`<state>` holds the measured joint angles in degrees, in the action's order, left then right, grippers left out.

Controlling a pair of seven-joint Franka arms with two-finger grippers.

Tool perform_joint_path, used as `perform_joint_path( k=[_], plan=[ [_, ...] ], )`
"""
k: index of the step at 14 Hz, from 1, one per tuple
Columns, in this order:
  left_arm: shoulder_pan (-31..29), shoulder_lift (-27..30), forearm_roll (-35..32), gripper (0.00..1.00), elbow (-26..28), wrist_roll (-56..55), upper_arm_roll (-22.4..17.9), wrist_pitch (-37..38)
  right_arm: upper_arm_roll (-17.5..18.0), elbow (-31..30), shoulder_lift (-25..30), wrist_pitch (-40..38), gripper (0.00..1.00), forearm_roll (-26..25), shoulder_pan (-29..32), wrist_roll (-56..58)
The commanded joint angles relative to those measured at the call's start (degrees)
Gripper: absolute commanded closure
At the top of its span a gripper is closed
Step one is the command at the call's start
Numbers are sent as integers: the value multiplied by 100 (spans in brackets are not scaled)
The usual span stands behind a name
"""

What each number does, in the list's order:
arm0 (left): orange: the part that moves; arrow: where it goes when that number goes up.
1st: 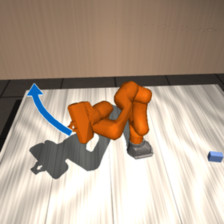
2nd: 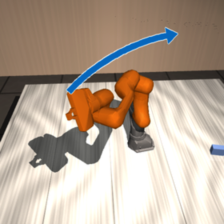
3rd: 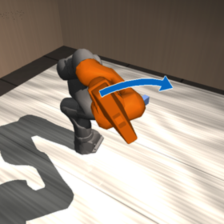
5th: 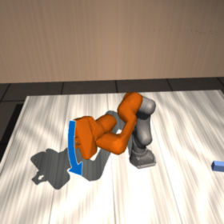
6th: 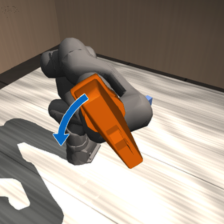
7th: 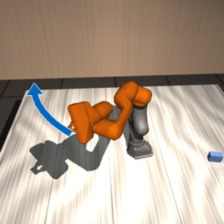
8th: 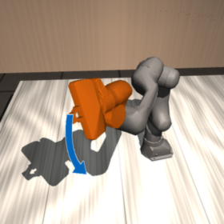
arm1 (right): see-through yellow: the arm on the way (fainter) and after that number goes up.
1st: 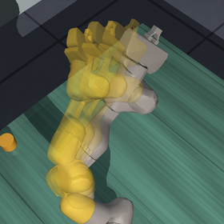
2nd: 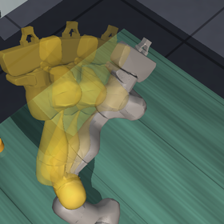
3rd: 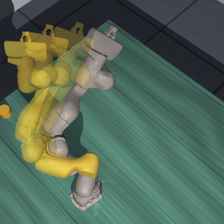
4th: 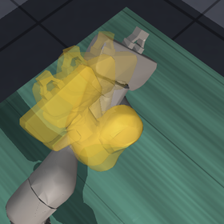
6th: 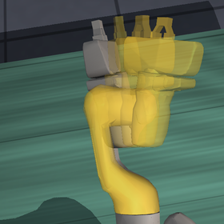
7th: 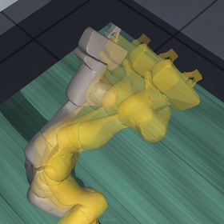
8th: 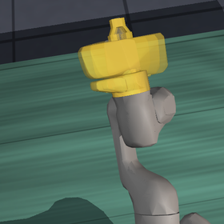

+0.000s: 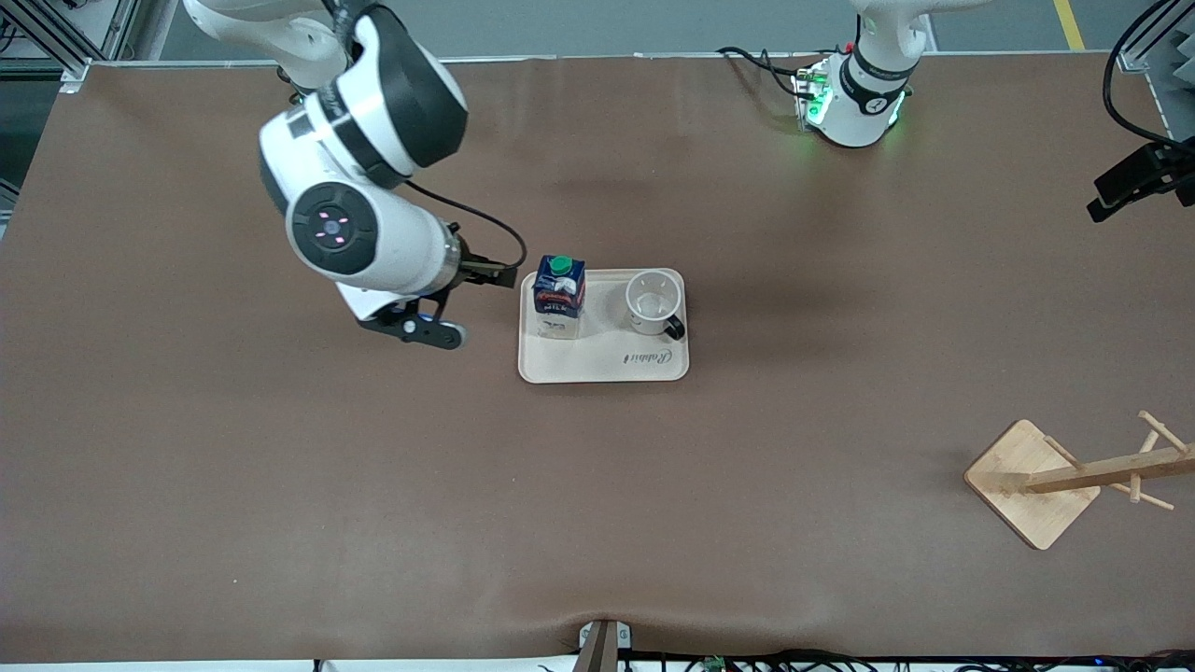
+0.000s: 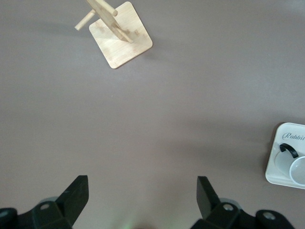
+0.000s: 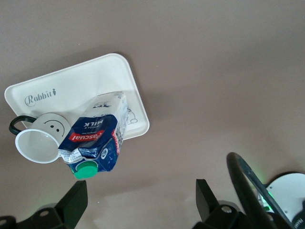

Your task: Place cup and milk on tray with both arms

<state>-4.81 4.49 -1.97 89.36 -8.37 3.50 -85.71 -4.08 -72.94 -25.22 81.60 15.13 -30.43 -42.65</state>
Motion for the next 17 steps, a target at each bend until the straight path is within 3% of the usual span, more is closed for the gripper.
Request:
perform_joint_path(
  k=[1, 7, 9, 12, 14, 17],
  plan=[
    [-91, 158, 170, 0, 161, -209, 203, -78, -75, 331, 253, -161, 0, -177, 221, -104],
    [-3, 202, 312, 0, 257, -358, 361, -78, -189, 122, 1036, -276, 0, -1125, 564, 687],
    [-3, 219, 216, 0, 345, -437, 528, -78, -242, 148, 1097, -276, 0, -1153, 967, 801],
    [94, 245, 154, 0, 415, -438, 573, -78, -251, -114, 1431, -258, 0, -1118, 1616, 2202],
    [103, 228, 154, 0, 398, -403, 582, -69, -251, -683, 1798, -119, 0, -1118, 2048, 2979],
    [76, 184, 154, 0, 345, -315, 573, -52, -260, -2350, 2825, 898, 0, -1109, 2672, 4338]
  ],
)
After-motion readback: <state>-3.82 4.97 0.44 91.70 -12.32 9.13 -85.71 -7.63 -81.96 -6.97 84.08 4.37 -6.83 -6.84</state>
